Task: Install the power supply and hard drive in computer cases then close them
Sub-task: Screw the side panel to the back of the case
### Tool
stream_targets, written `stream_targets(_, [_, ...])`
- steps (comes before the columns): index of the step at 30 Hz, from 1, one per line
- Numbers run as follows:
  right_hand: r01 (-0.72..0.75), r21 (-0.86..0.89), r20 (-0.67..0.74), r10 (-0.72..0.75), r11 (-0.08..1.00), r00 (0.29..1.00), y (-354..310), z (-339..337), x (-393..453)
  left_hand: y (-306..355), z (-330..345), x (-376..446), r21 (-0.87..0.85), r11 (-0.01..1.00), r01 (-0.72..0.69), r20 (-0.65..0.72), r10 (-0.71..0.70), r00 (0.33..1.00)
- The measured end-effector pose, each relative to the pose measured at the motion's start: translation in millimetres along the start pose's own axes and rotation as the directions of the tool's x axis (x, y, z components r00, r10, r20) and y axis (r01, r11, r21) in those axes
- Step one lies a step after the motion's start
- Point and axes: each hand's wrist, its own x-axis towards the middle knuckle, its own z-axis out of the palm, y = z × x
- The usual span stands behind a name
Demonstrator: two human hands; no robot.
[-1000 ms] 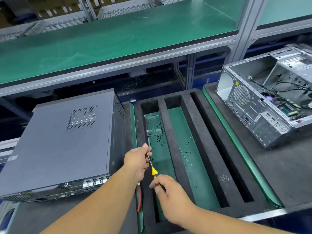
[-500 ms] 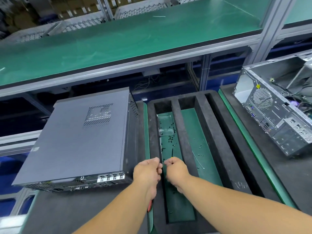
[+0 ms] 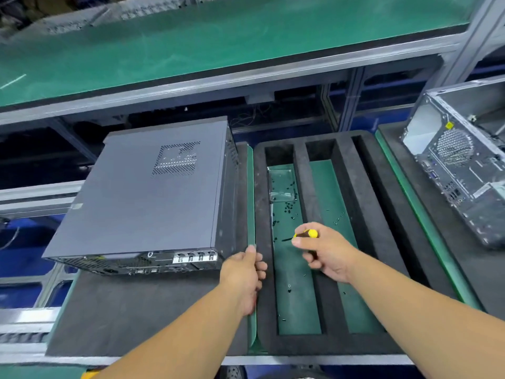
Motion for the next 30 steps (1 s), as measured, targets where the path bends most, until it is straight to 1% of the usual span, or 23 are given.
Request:
stream_targets(2, [0.08, -0.067, -0.096, -0.086, 0.995, 0.992, -4, -9, -2, -1, 1, 1, 0.006, 1.0, 0.004, 0.011, -0.004, 1.0])
stream_targets(4, [0.128, -0.219, -0.224, -0.178, 0.967, 0.958, -6, -11, -6, -3, 1, 2, 0.008, 1.0, 0.017, 0.024, -0.017, 1.0])
stream_targets(5, [0.136, -0.309, -0.268, -0.223, 0.941, 0.937, -6, -11, -10, -4, 1, 3, 0.013, 1.0, 0.022, 0.028, -0.022, 0.999])
stream_targets(6, [0.143, -0.4, -0.278, -0.268, 0.905, 0.922, -4, -10, -13, -5, 2, 4, 0.021, 0.999, 0.024, 0.032, -0.025, 0.999])
stream_targets(8, [0.159, -0.524, -0.22, -0.314, 0.836, 0.924, 5, -7, -21, -9, 2, 4, 0.032, 0.999, 0.024, 0.037, -0.025, 0.999])
stream_targets(11, [0.178, -0.602, -0.138, -0.322, 0.778, 0.937, 20, -1, -31, -12, 3, 5, 0.037, 0.999, 0.02, 0.044, -0.022, 0.999])
stream_targets(13, [0.174, -0.648, -0.125, -0.329, 0.741, 0.936, 27, 0, -34, -14, 2, 6, 0.031, 0.999, 0.024, 0.047, -0.026, 0.999])
stream_targets(17, [0.165, -0.663, -0.131, -0.33, 0.731, 0.935, 30, -2, -36, -14, 1, 7, -0.008, 0.999, 0.032, 0.054, -0.031, 0.998])
stream_targets(20, [0.151, -0.718, -0.124, -0.338, 0.679, 0.933, 30, -2, -37, -13, -1, 6, -0.022, 0.999, 0.035, 0.054, -0.034, 0.998])
stream_targets(21, [0.136, -0.753, -0.115, -0.332, 0.644, 0.936, 29, -1, -37, -12, -2, 5, -0.023, 0.999, 0.035, 0.054, -0.033, 0.998])
stream_targets(24, [0.085, -0.873, -0.074, -0.303, 0.481, 0.95, 30, 4, -36, -13, -5, 4, -0.023, 0.999, 0.033, 0.05, -0.031, 0.998])
stream_targets(25, [0.081, -0.888, -0.067, -0.301, 0.453, 0.951, 30, 6, -36, -13, -6, 3, -0.025, 0.999, 0.032, 0.048, -0.031, 0.998])
stream_targets(28, [0.078, -0.887, -0.078, -0.314, 0.454, 0.946, 30, 6, -33, -14, -9, 2, -0.036, 0.999, 0.034, 0.041, -0.033, 0.999])
stream_targets(30, [0.068, -0.868, -0.111, -0.325, 0.492, 0.939, 32, 5, -31, -15, -12, 3, -0.049, 0.998, 0.041, 0.031, -0.039, 0.999])
